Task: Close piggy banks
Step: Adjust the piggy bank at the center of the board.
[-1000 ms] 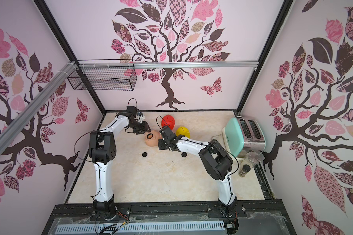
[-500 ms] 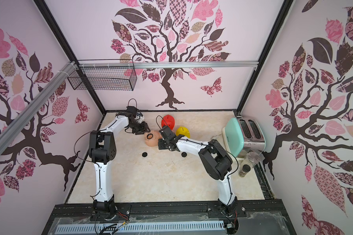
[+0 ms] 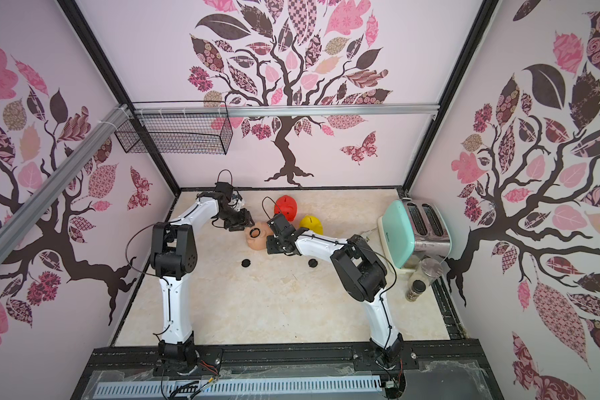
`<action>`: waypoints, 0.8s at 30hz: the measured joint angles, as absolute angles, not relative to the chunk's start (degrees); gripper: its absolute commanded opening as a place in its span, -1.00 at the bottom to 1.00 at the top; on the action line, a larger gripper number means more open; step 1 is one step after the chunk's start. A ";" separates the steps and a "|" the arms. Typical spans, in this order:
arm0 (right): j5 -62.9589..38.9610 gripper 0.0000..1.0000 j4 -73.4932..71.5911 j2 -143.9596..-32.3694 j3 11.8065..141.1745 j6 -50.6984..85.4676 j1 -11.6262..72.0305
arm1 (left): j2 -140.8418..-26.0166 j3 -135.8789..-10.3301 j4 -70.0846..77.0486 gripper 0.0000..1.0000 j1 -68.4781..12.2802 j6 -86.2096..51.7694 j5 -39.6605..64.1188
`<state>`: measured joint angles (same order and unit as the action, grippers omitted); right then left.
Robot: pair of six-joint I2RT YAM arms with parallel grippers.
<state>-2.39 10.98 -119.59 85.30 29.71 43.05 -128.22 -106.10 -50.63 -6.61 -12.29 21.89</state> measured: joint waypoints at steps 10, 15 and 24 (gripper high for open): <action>-2.35 -0.07 13.23 -121.69 88.14 29.56 43.03 | -124.57 -102.08 -50.33 0.14 -5.63 -12.43 21.89; -2.37 -0.05 14.57 -121.69 88.75 29.52 42.92 | -123.39 -100.71 -50.13 0.14 -5.58 -12.40 21.87; -2.39 -0.04 16.49 -121.71 90.52 28.38 41.82 | -122.30 -98.61 -49.98 0.15 -4.93 -12.40 21.61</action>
<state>-2.39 16.49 -121.71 90.52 28.38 41.82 -122.30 -98.61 -49.98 -4.93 -12.40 21.61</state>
